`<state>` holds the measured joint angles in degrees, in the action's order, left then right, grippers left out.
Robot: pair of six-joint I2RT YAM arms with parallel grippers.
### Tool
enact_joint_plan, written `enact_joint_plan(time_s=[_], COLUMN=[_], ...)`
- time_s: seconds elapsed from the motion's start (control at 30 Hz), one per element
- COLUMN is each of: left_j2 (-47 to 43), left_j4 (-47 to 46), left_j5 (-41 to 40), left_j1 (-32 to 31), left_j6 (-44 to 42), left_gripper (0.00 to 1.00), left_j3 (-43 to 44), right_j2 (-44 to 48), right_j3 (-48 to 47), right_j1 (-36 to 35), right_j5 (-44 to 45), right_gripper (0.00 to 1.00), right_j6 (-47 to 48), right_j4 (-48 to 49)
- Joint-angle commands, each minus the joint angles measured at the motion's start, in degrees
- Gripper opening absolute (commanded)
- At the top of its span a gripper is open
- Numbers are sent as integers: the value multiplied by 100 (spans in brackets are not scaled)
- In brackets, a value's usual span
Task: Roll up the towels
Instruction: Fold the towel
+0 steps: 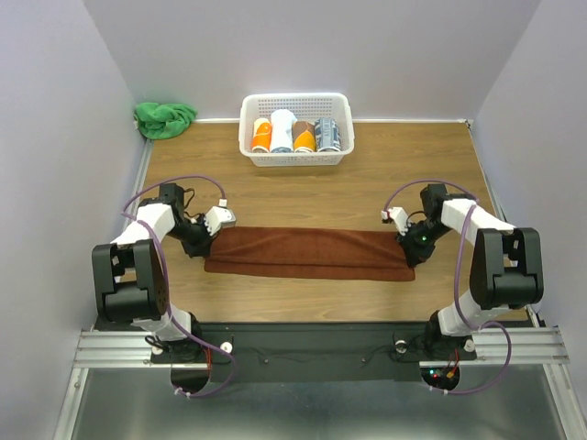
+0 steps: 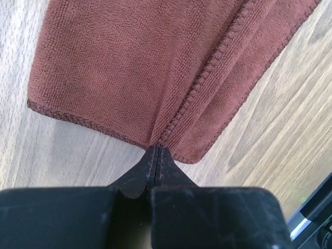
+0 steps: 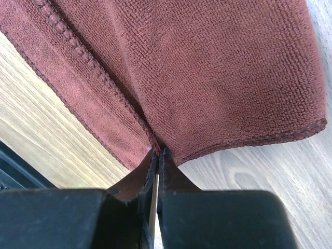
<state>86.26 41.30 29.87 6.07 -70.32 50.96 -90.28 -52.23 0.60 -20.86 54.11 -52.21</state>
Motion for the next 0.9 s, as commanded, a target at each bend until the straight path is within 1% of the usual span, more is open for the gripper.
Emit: enact_joint_plan(time_s=[0.0,0.13,0.27,0.43,0.6,0.73,0.87], left_j2=[-21,-118,-380,-628,-847,-786,-742], left_j4=[9,360,949,1389,1460,1329,960], left_j5=[45,203,318,335,222,72,-112], left_j1=[-18,-9,26,88,97,105,105], left_j6=[107,89,-51,-323,-552,-632,-509], left_gripper=[0,0,0,0,0,0,0], left_j3=[19,387,888,1056,767,363,99], right_j2=[45,168,414,827,986,784,495], right_j3=[-165,-498,-850,-974,-536,-263,-112], right_j1=[-51,-43,-51,-51,-51,-51,-51], right_j5=[-49,-14,3,29,153,56,-23], right_gripper=[1,1,1,1,0,0,1], right_j6=[-75,-128,-120,-15,205,206,179], right_j4=[114,-70,-378,-764,-809,-686,-440])
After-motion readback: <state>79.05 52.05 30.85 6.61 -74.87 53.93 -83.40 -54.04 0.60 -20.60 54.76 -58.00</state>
